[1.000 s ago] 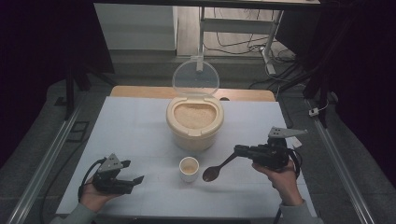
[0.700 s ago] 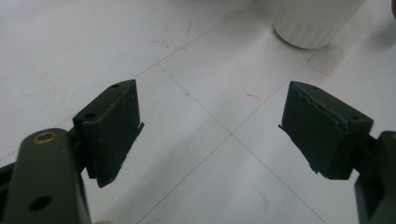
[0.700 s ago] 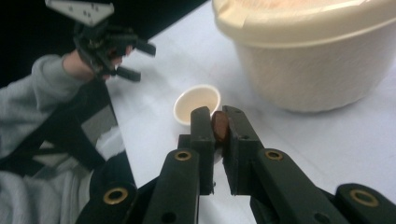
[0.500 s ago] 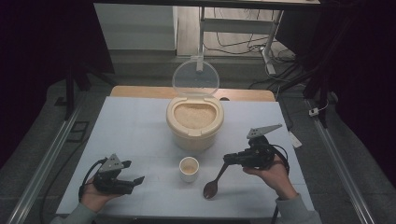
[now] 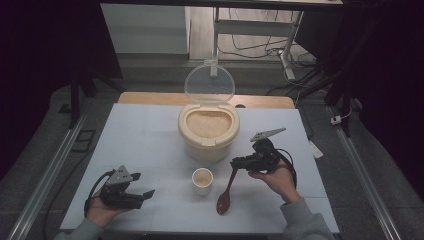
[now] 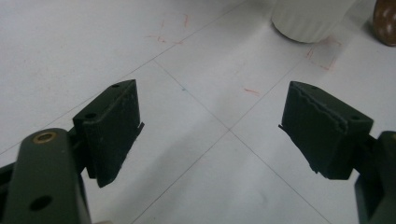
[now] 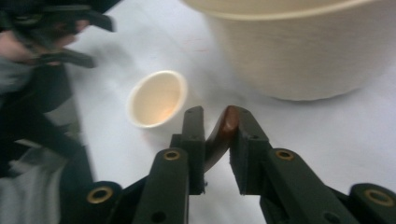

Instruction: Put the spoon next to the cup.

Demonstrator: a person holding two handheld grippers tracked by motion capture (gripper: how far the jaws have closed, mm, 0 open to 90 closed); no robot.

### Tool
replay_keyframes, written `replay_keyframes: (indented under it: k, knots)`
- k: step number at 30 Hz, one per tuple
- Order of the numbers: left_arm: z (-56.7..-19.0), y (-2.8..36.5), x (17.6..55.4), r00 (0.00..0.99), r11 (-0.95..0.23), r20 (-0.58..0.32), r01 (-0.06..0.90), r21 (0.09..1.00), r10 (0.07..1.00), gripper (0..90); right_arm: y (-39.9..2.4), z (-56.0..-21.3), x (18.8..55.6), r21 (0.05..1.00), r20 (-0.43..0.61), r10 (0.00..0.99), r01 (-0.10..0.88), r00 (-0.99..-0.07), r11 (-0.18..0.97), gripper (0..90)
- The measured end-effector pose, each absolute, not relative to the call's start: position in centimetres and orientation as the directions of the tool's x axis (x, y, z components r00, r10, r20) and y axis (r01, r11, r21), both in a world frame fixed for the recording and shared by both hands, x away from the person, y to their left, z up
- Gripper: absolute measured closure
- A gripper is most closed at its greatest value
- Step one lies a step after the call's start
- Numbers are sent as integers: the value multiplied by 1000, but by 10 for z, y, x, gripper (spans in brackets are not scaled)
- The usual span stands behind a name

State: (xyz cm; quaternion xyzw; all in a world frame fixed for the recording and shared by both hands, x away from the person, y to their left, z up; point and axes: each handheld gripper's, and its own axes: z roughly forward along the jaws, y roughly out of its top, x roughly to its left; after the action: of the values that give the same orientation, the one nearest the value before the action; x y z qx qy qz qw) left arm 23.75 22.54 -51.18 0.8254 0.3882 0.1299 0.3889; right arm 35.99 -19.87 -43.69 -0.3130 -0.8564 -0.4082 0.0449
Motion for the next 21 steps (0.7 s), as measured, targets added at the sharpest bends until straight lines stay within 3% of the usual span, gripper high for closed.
replay_keyframes:
  k: [7,21]
  knots:
    - [-513,226,237,664,-398,-88,543,740,743,193,-194,-465,373,666,238,598,577,-765,473,637]
    - [-514,225,237,666,-403,-87,544,736,741,193,-190,-505,385,645,217,689,632,-691,430,565]
